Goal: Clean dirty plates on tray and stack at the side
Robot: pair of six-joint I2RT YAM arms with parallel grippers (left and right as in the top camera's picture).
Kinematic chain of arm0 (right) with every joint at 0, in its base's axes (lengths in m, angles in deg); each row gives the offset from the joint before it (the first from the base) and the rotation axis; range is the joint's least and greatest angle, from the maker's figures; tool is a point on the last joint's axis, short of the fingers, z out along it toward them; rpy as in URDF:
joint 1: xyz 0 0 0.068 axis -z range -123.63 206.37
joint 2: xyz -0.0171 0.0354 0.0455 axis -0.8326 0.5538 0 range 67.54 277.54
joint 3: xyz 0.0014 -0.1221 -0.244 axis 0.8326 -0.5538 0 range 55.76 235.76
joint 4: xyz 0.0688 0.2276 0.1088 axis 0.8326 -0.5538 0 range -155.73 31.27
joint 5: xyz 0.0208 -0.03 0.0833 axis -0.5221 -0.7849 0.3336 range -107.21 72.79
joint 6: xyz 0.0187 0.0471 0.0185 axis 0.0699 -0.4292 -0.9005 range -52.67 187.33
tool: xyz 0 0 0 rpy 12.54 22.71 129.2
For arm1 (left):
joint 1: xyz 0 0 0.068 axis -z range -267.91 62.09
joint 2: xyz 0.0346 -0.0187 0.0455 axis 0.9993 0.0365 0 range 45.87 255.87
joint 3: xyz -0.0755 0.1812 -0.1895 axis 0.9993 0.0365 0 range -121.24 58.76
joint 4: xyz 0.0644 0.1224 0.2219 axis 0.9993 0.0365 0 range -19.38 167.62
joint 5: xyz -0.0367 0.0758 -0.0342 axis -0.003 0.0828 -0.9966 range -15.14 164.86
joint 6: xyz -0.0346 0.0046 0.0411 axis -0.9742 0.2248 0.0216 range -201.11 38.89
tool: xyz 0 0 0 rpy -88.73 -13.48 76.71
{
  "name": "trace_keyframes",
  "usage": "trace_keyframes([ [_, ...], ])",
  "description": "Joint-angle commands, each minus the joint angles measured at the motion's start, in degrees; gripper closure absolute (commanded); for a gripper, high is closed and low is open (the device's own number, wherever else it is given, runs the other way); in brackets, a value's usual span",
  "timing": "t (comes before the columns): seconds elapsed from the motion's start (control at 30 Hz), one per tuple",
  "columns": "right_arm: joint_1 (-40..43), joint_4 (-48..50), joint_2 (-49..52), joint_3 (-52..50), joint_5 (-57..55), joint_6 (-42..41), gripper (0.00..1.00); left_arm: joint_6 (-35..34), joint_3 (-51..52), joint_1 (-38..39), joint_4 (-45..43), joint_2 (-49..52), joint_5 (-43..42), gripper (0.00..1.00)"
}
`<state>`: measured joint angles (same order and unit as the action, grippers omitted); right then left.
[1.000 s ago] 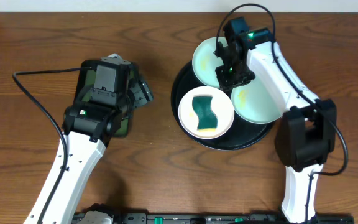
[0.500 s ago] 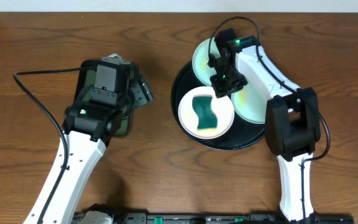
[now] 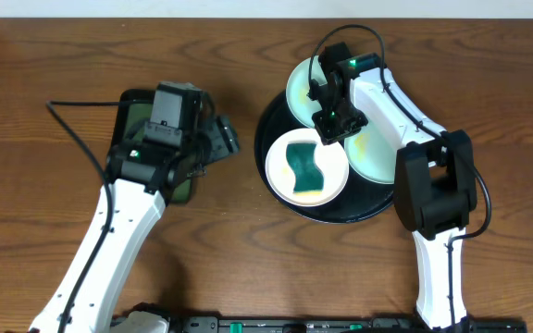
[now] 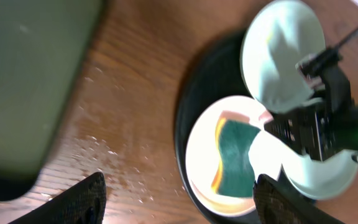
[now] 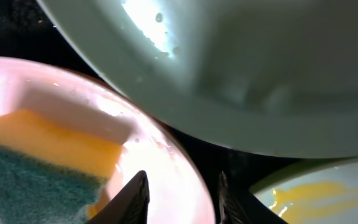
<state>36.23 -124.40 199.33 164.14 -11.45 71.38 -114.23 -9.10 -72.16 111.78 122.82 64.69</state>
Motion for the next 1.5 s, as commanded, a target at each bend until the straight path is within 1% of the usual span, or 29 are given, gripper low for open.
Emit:
trace_keyframes([
  [0.0,-0.1,0.1,0.6,0.6,-2.1,0.8,0.66,0.6,0.2,-0.2,0.2,1.9,-5.8,0.24],
  [0.17,-0.1,-0.4,0.6,0.6,-2.3,0.8,0.66,3.5,0.2,0.0,0.2,4.5,-8.7,0.24],
  [0.3,-0.1,-0.9,0.6,0.5,-2.3,0.7,0.67,3.7,0.2,0.3,0.1,5.7,-9.6,0.25],
  [0.4,-0.1,-0.5,0.6,-0.3,-2.3,0.7,0.67,5.4,0.2,0.7,-0.3,5.9,-11.3,0.25],
  [0.67,-0.1,0.5,0.6,-2.4,-2.3,0.7,0.69,5.5,0.2,0.7,-0.3,5.9,-11.3,0.25],
  [0.77,-0.1,0.7,0.6,-2.4,-2.3,0.7,0.75,5.5,0.2,1.2,-0.2,5.9,-11.3,0.25],
  [0.83,-0.1,0.8,0.6,-2.4,-2.3,0.7,0.85,5.5,0.2,2.2,-0.3,5.9,-11.3,0.25],
  [0.9,-0.1,0.8,0.6,-2.4,-2.3,0.7,0.9,5.5,0.2,3.3,-0.3,5.9,-11.3,0.25],
  [1.07,-0.1,0.7,0.6,-2.4,-2.3,0.7,0.91,5.7,0.2,7.0,-1.6,7.0,-11.3,0.25],
  [1.13,-0.1,0.7,0.6,-2.4,-2.3,0.7,0.92,5.7,0.2,8.3,-2.3,8.2,-11.3,0.29],
  [1.23,-0.1,0.7,0.6,-2.4,-2.3,0.7,0.93,5.6,0.2,10.4,-4.0,10.9,-11.3,0.39],
  [1.3,-0.1,0.7,0.6,-2.4,-2.2,0.7,0.93,5.4,0.2,11.7,-5.8,13.1,-11.3,0.44],
  [1.47,-0.1,0.6,0.6,-2.4,-1.2,0.7,0.93,5.4,0.2,14.0,-12.0,18.5,-11.3,0.45],
])
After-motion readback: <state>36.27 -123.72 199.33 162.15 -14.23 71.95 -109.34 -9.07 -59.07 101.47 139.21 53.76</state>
